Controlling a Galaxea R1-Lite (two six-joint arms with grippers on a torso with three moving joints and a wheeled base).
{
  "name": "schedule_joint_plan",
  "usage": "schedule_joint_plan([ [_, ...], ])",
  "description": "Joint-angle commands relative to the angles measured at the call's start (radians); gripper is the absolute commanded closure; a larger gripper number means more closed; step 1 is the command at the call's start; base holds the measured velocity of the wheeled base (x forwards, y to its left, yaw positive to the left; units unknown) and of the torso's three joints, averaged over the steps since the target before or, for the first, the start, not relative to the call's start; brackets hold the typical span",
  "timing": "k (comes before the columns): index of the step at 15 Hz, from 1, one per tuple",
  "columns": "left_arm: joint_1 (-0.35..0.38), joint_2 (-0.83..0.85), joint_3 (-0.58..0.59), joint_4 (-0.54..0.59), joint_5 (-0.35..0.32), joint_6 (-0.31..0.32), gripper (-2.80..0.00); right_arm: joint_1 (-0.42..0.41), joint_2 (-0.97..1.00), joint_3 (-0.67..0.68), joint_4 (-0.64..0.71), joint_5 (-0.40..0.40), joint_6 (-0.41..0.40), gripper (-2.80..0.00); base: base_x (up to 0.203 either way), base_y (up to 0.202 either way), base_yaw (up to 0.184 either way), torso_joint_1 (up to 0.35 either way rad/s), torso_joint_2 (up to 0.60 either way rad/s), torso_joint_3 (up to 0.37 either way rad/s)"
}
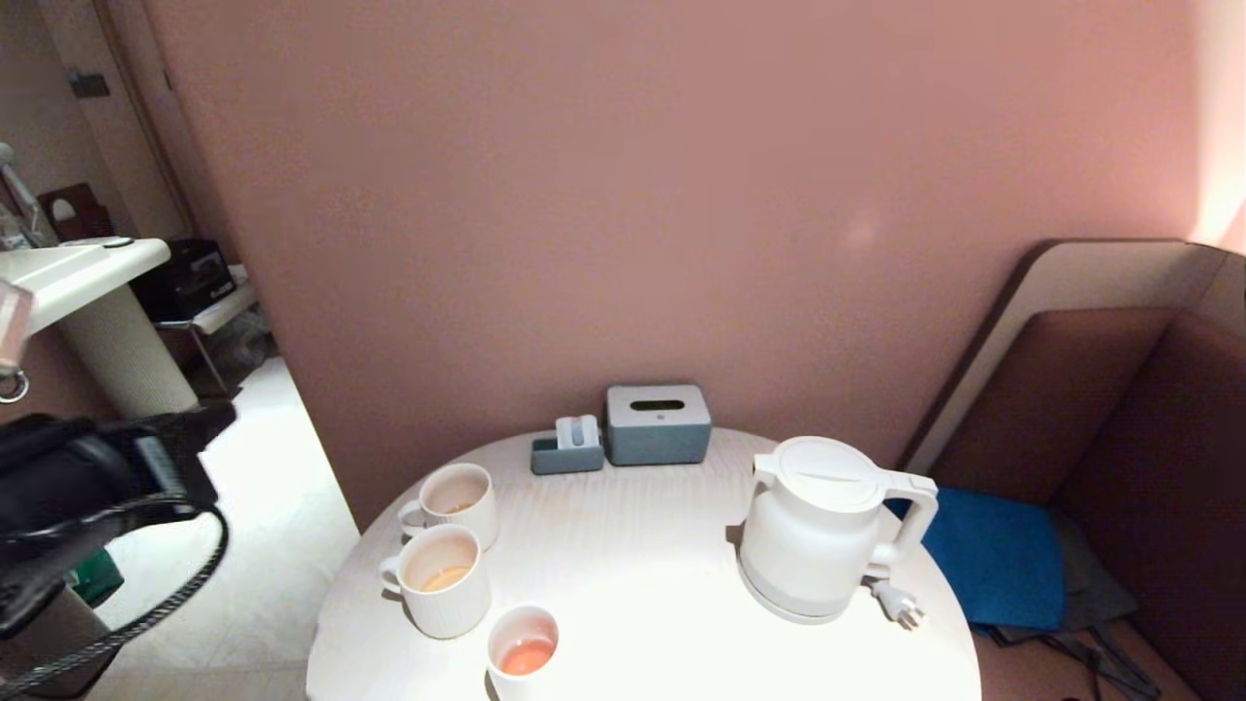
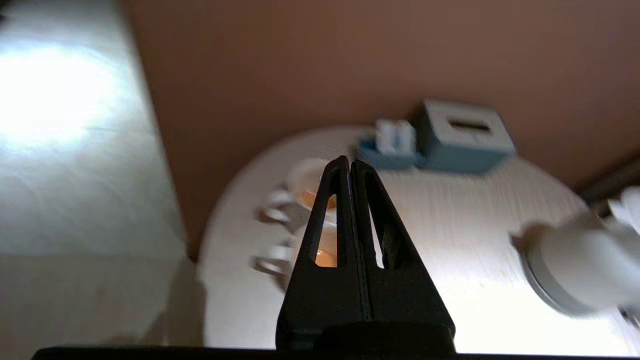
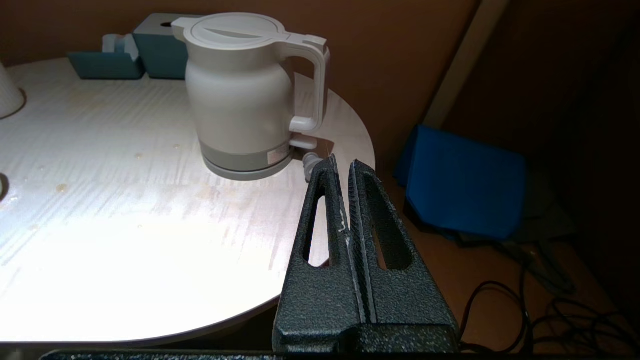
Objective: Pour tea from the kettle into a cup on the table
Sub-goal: Pick up the cup
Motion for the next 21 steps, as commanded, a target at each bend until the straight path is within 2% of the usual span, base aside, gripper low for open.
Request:
schedule_joint_plan([
  [1,-0.291,0.189,0.017,-0.054,0.171,-0.021,0.0,0.0,0.002,0.0,0.001,0.0,0.0,0.0,0.0,0.0,0.0,0.0,0.0,0.0],
  [2,-0.374,0.215,0.073,-0.091,0.218,-0.032,0.0,0.0,0.002,0.0,0.001,0.0,0.0,0.0,0.0,0.0,0.0,0.0,0.0,0.0],
  [3,-0.415,0.242,0.146,-0.129,0.244,-0.042,0.0,0.0,0.002,0.0,0.001,0.0,0.0,0.0,0.0,0.0,0.0,0.0,0.0,0.0],
  [6,-0.429,0.333,0.327,-0.33,0.273,-0.079,0.0,0.0,0.002,0.0,0.001,0.0,0.0,0.0,0.0,0.0,0.0,0.0,0.0,0.0],
  [9,-0.436,0.4,0.483,-0.47,0.241,-0.112,0.0,0.0,0.002,0.0,0.001,0.0,0.0,0.0,0.0,0.0,0.0,0.0,0.0,0.0],
  [11,-0.438,0.401,0.575,-0.541,0.165,-0.115,0.0,0.0,0.002,0.0,0.001,0.0,0.0,0.0,0.0,0.0,0.0,0.0,0.0,0.0],
  [14,-0.438,0.369,0.579,-0.463,0.094,-0.132,0.0,0.0,0.002,0.0,0.001,0.0,0.0,0.0,0.0,0.0,0.0,0.0,0.0,0.0],
  [17,-0.438,0.427,0.569,-0.483,0.08,-0.13,0.0,0.0,0.002,0.0,0.001,0.0,0.0,0.0,0.0,0.0,0.0,0.0,0.0,0.0],
  [19,-0.438,0.539,0.559,-0.537,0.08,-0.128,0.0,0.0,0.002,0.0,0.001,0.0,0.0,0.0,0.0,0.0,0.0,0.0,0.0,0.0],
  [21,-0.437,0.707,0.568,-0.674,0.081,-0.118,0.0,0.0,0.002,0.0,0.001,0.0,0.0,0.0,0.0,0.0,0.0,0.0,0.0,0.0],
])
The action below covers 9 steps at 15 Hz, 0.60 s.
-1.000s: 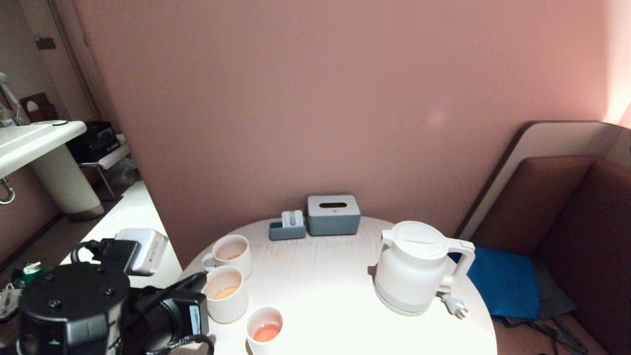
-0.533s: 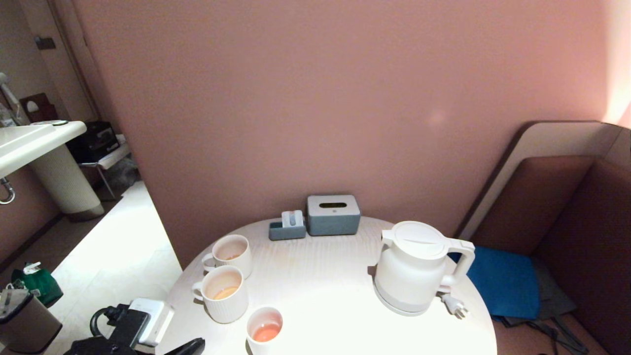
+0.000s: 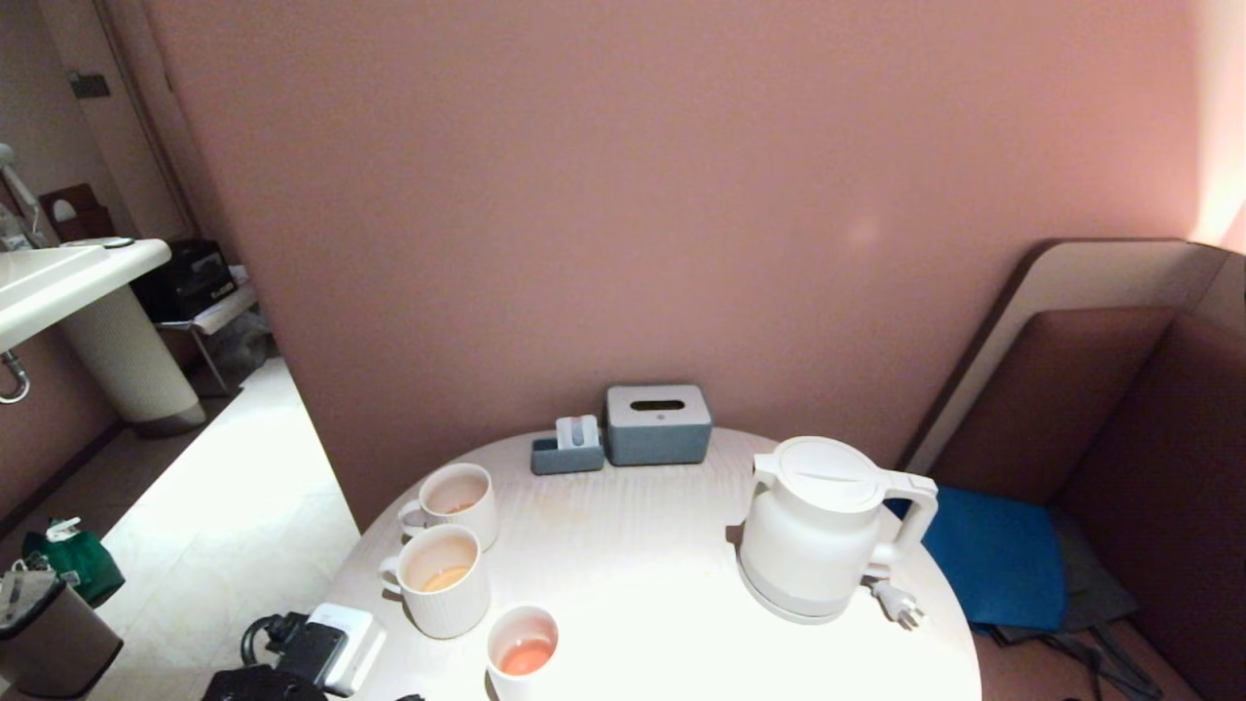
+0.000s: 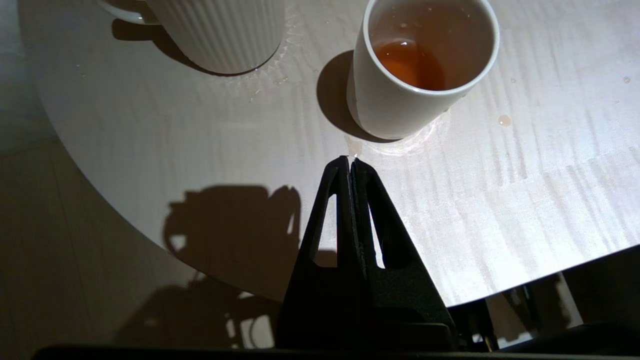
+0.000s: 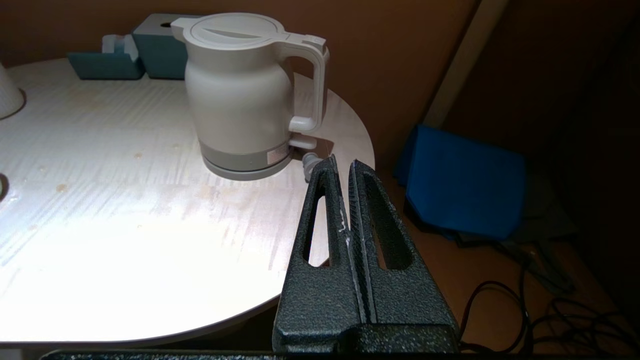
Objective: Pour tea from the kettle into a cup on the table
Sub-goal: Pick up the cup
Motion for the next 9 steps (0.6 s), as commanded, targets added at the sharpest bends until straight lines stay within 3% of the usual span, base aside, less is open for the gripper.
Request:
schedule_joint_plan([
  [1,0.001,0.233,0.008,-0.151,0.005,0.007,0.0,0.0,0.001,0.0,0.0,0.0,0.0,0.0,0.0,0.0,0.0,0.0,0.0,0.0],
  [4,0.0,0.283,0.014,-0.226,-0.001,0.026,0.0,0.0,0.001,0.0,0.0,0.0,0.0,0.0,0.0,0.0,0.0,0.0,0.0,0.0],
  [9,-0.001,0.136,0.015,-0.05,-0.082,0.034,0.0,0.0,0.001,0.0,0.0,0.0,0.0,0.0,0.0,0.0,0.0,0.0,0.0,0.0],
])
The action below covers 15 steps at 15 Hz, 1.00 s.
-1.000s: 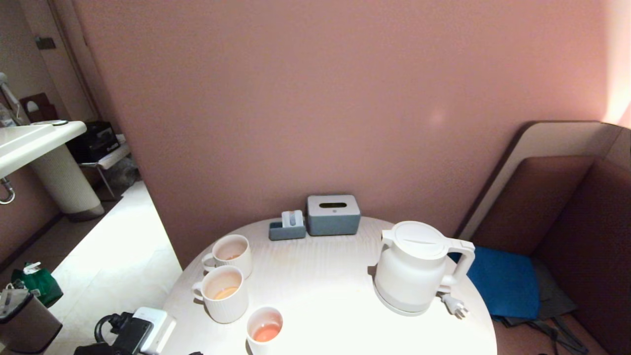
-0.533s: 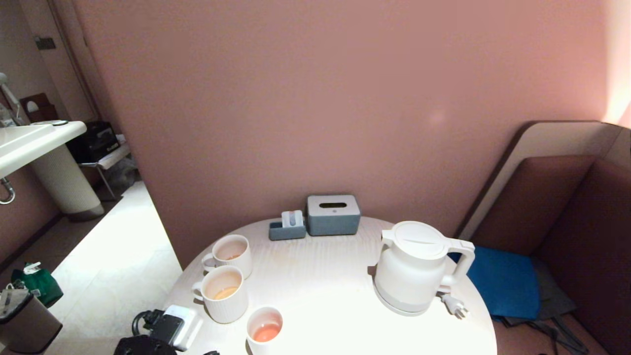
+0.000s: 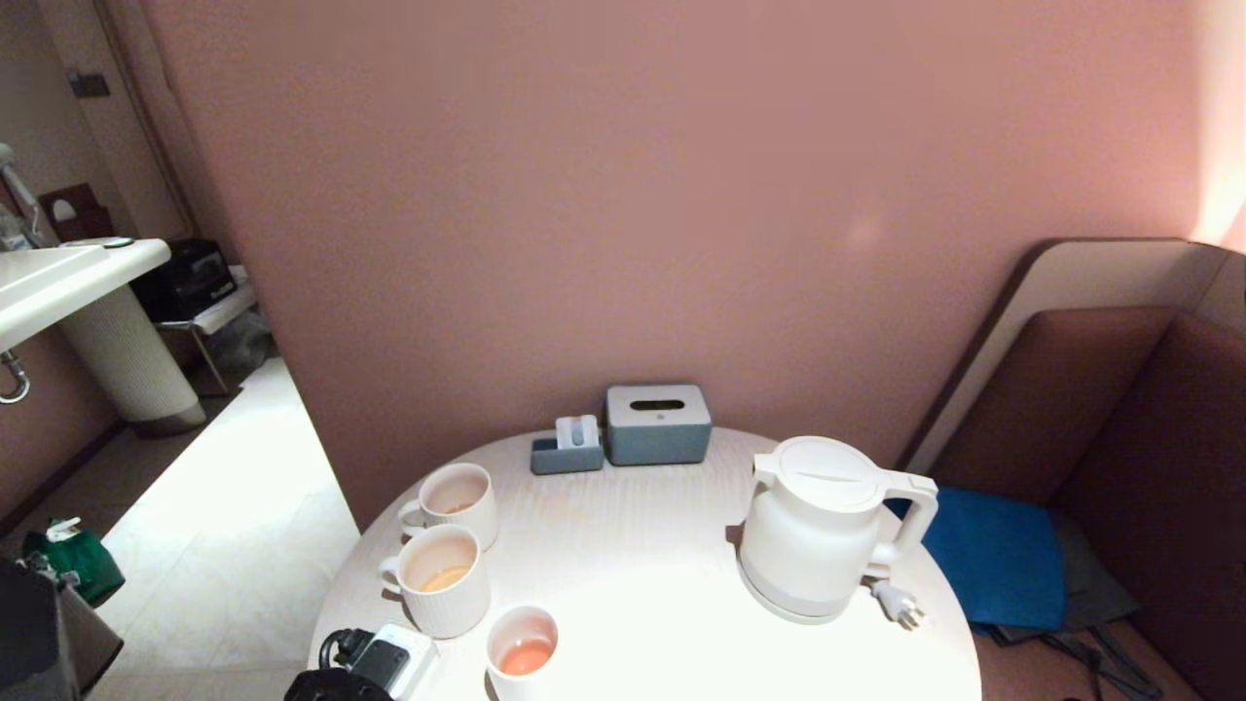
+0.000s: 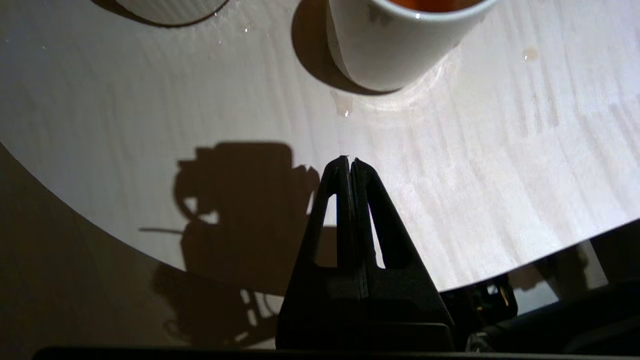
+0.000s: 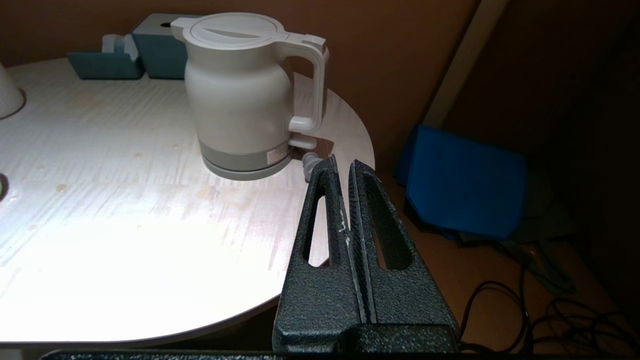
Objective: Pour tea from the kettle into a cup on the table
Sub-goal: Pick up the cup
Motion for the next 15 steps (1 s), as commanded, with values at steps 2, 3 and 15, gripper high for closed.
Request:
schedule_joint_plan([
  [2,-0.001,-0.125,0.0,0.11,-0.05,-0.004,0.0,0.0,0.001,0.0,0.0,0.001,-0.001,0.0,0.0,0.0,0.0,0.0,0.0,0.0],
  [3,-0.001,-0.122,0.0,0.111,-0.069,-0.004,0.0,0.0,0.001,0.0,0.0,0.001,-0.001,0.0,0.0,0.0,0.0,0.0,0.0,0.0],
  [15,-0.092,0.143,0.0,-0.131,-0.065,-0.014,0.0,0.0,0.001,0.0,0.0,0.001,-0.001,0.0,0.0,0.0,0.0,0.0,0.0,0.0],
])
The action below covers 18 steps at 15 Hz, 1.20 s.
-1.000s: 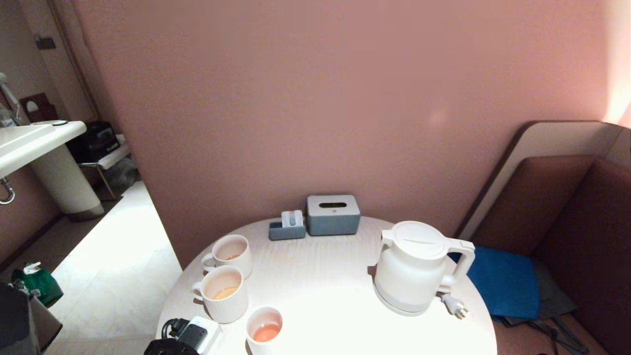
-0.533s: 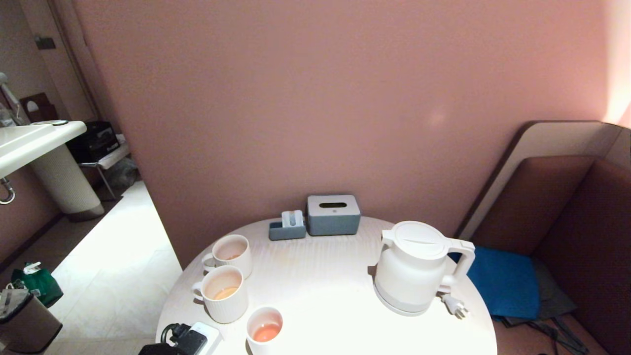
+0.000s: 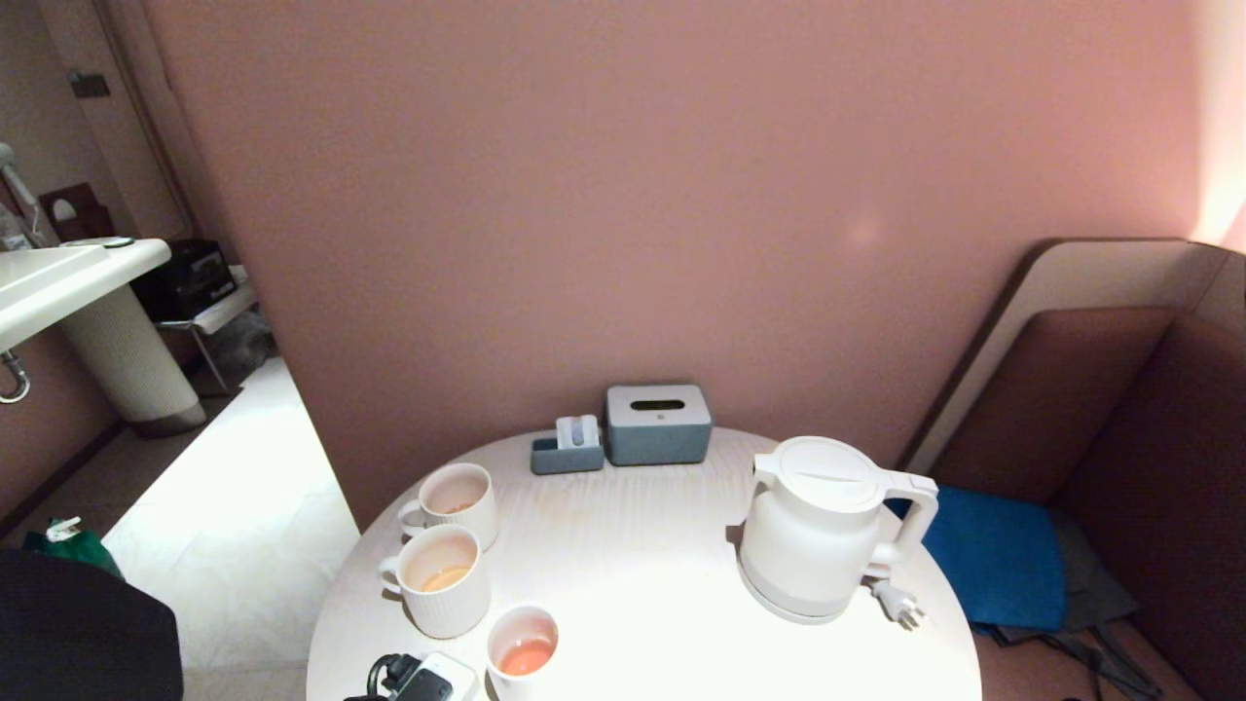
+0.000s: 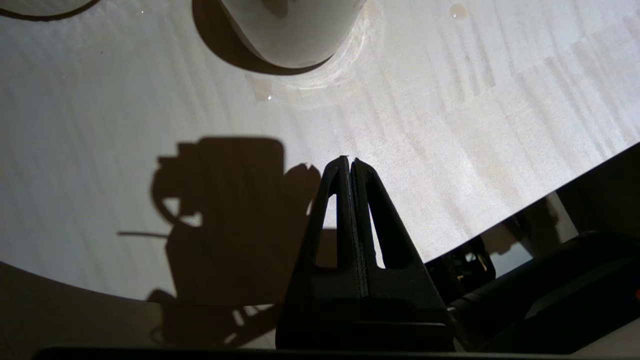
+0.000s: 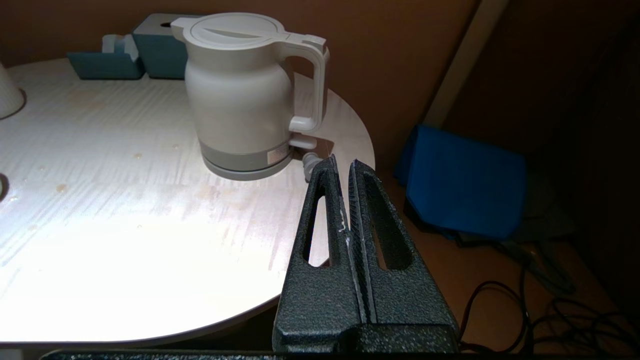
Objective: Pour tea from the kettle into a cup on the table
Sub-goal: Pick up the cup
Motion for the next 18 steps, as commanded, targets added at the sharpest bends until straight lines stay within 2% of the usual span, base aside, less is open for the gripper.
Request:
schedule_joint_plan([
  [1,0.0,0.056,0.0,-0.046,0.022,-0.005,-2.8,0.0,0.001,0.0,0.001,0.001,-0.001,0.0,0.0,0.0,0.0,0.0,0.0,0.0],
  [4,0.0,0.1,0.0,-0.115,0.045,-0.006,-2.8,0.0,0.001,0.0,0.001,0.001,-0.001,0.0,0.0,0.0,0.0,0.0,0.0,0.0],
  [8,-0.002,0.118,0.0,-0.139,0.06,-0.006,-2.8,0.0,0.001,0.0,0.001,0.001,-0.001,0.0,0.0,0.0,0.0,0.0,0.0,0.0],
  [11,-0.001,0.162,0.0,-0.201,0.079,-0.007,-2.8,0.0,0.001,0.0,0.001,0.001,-0.001,0.0,0.0,0.0,0.0,0.0,0.0,0.0],
  [15,-0.002,0.314,0.0,-0.395,0.125,0.002,-2.8,0.0,0.001,0.0,0.001,0.001,-0.001,0.0,0.0,0.0,0.0,0.0,0.0,0.0],
  [18,0.0,0.36,0.0,-0.421,0.126,0.003,-2.8,0.0,0.001,0.0,0.001,0.001,-0.001,0.0,0.0,0.0,0.0,0.0,0.0,0.0],
])
